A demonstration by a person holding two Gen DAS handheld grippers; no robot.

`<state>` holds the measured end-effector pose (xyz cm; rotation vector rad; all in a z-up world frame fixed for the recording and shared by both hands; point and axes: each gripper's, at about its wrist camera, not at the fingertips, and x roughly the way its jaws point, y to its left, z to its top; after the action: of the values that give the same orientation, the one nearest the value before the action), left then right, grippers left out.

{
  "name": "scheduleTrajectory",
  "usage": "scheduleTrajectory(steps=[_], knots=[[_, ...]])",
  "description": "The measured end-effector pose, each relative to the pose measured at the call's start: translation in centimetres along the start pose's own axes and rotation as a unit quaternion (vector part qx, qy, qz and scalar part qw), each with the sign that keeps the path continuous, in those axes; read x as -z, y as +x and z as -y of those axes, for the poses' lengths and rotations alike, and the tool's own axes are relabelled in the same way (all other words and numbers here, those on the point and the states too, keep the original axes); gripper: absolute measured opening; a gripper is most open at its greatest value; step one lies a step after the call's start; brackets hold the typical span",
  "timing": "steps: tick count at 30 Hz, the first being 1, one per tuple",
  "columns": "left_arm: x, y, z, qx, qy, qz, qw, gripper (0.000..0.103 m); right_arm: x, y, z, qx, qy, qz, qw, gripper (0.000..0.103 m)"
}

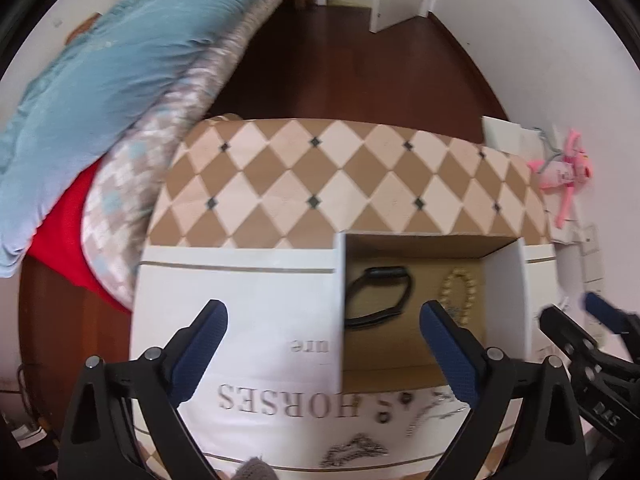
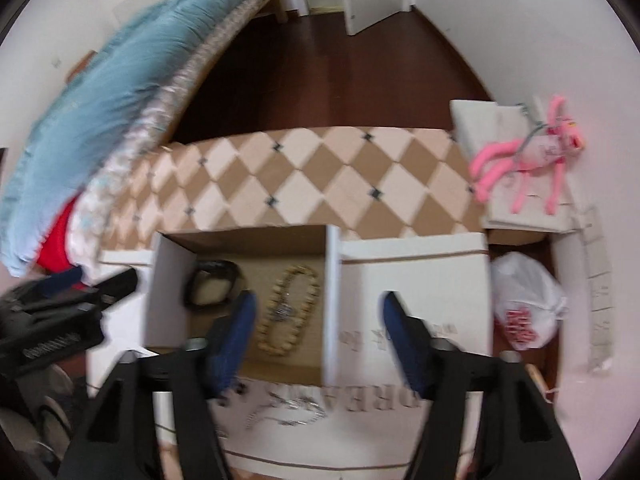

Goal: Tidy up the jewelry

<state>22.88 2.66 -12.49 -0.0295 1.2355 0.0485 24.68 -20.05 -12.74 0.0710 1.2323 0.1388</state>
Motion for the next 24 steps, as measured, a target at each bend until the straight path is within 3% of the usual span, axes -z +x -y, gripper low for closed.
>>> scheduleTrajectory(steps=[1,2,7,14,24], knots=[[0.4,0.1,-0.1,-0.007,0.002,0.004,1.0000,0.099,0.3,0.1,-0.1,0.012,-0.005,-0.001,1.000,0.095],[0.8,0.3,-0.2,-0.011,0.004,0.006,0.9999,0.100,0.7,0.2,-0.3,0.025,-0.012,-0.002,1.000,0.098],[2.5,1.5,-0.4,-0.033,0.006,-0.004,0.9994,0.101,2.4,1.6,-1.1,0.055,-0.029,-0.010,0.998,0.103],[3.4,0.6,-0.2,-0.025,0.004,0.007,0.9997,0.101,3.4,1.7,-1.9,0.071,-0.032,-0.003,0.997,0.103],[4.9,-4.2,0.1,-0.024,-0.001,0.051,0.9984,0.101,4.2,-2.7,-1.8,0.081,-0.027,0.036,0.996,0.103]])
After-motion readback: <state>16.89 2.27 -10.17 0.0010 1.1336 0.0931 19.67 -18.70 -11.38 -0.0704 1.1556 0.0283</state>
